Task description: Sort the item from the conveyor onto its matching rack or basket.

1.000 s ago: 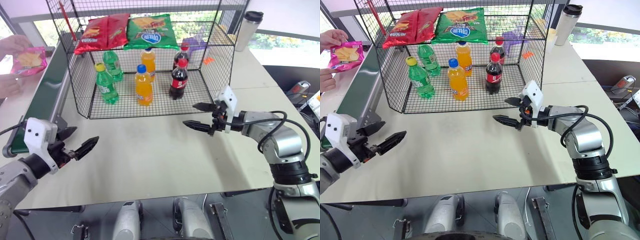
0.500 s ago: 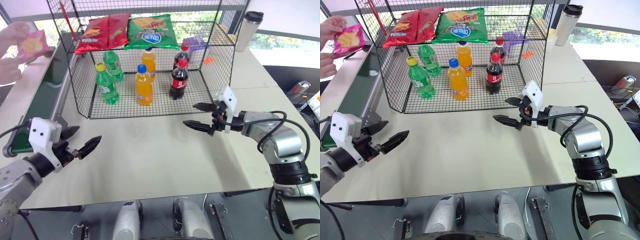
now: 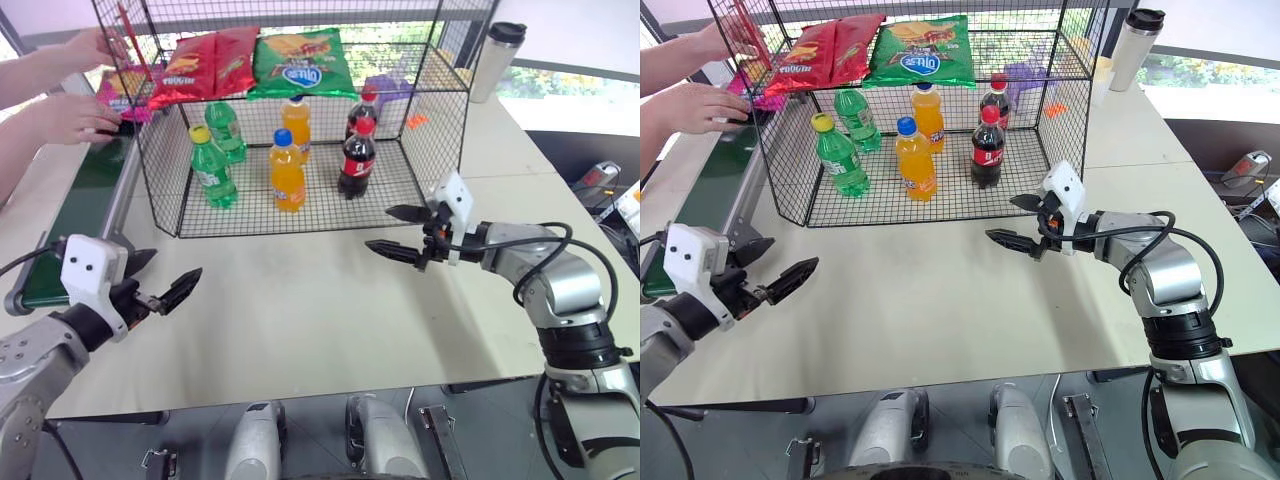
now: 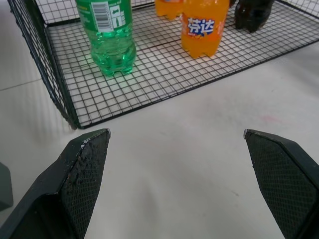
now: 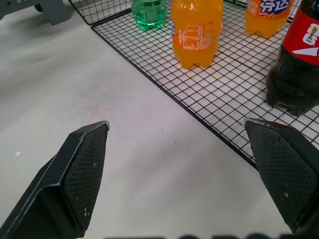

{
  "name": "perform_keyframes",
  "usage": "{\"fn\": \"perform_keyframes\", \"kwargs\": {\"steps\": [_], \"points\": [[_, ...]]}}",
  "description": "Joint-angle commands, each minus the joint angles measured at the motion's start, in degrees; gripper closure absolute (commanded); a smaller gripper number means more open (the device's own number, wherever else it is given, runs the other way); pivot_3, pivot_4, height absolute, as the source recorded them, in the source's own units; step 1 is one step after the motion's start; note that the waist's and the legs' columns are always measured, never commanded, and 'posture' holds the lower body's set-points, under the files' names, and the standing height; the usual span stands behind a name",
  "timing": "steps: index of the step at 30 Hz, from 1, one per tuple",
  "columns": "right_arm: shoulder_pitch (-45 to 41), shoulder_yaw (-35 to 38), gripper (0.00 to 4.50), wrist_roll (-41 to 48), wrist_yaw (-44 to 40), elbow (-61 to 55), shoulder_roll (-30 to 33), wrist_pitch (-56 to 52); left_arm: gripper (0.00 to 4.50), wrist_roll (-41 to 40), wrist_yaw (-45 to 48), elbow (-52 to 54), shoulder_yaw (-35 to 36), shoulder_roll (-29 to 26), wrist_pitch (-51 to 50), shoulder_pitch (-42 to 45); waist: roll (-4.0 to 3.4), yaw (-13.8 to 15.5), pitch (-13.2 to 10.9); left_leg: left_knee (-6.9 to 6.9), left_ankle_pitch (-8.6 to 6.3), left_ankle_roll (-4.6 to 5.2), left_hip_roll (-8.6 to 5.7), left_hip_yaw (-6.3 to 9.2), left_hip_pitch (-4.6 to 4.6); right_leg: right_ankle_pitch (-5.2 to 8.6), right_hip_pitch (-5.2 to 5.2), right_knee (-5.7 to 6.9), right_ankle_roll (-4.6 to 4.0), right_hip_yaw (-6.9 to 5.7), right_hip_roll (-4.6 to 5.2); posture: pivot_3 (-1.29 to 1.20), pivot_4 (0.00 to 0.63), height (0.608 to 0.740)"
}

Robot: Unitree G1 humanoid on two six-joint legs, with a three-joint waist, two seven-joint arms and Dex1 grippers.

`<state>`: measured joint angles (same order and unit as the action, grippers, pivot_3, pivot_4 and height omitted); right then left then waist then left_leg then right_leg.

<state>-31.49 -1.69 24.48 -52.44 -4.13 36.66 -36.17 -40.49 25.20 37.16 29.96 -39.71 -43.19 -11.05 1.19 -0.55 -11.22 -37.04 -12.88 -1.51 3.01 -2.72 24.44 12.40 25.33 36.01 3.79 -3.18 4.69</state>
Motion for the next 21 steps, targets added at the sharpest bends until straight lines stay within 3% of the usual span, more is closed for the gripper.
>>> {"fn": "perform_keyframes", "kwargs": {"steps": [1,7,10,14,16,21], "points": [[-1.8,0.5,0.05,0.0,-0.4,-0.2,0.0,1.1,0.00,1.5,-0.9,1.3,0.2,0.2,1.4,0.0,0.00,0.0,0.0,0.00,0.00,0.00,0.00,0.00,0.00,0.00,0.00,0.00,0.00,0.00,0.00,0.00,0.150,0.740],[-4.6,2.3,0.05,3.4,-0.3,0.0,-2.2,-1.9,0.00,7.1,-2.7,0.5,4.8,-3.9,3.0,3.3,0.01,0.0,0.0,-0.01,0.00,0.00,0.00,0.00,0.00,0.00,0.00,0.01,0.00,0.00,-0.01,0.00,0.150,0.740],[-8.1,4.6,0.05,9.2,0.5,-0.6,-6.1,-5.9,0.00,20.3,-2.7,-3.0,7.2,-11.8,8.8,1.0,0.01,-0.5,0.0,0.00,0.00,0.00,0.02,0.01,-0.02,-0.01,0.05,0.07,-0.02,0.00,-0.04,0.00,0.150,0.740],[-12.9,4.9,0.05,15.8,1.6,-2.2,-11.7,-11.0,0.00,47.3,-5.1,-12.5,9.3,-23.1,24.2,-10.2,-0.09,-0.4,0.0,0.24,0.00,0.00,0.04,-0.13,-0.03,-0.02,0.18,0.04,-0.03,0.01,-0.02,0.00,0.150,0.740],[-14.2,2.4,0.05,15.9,1.3,-3.6,-13.1,-11.6,0.00,54.7,-6.3,-15.5,10.5,-24.9,29.4,-13.1,-0.08,-0.2,0.0,0.38,0.00,0.00,0.05,-0.17,-0.01,-0.02,0.28,-0.02,-0.03,0.00,-0.01,0.00,0.150,0.740],[-14.6,-1.3,0.05,13.8,0.2,-5.1,-12.6,-10.3,0.00,62.4,-7.2,-18.1,9.3,-23.7,35.7,-13.4,-0.05,0.4,0.0,0.53,-0.01,-0.04,0.04,-0.23,0.08,-0.03,0.33,-0.23,-0.06,-0.02,0.14,0.00,0.150,0.740]]}}
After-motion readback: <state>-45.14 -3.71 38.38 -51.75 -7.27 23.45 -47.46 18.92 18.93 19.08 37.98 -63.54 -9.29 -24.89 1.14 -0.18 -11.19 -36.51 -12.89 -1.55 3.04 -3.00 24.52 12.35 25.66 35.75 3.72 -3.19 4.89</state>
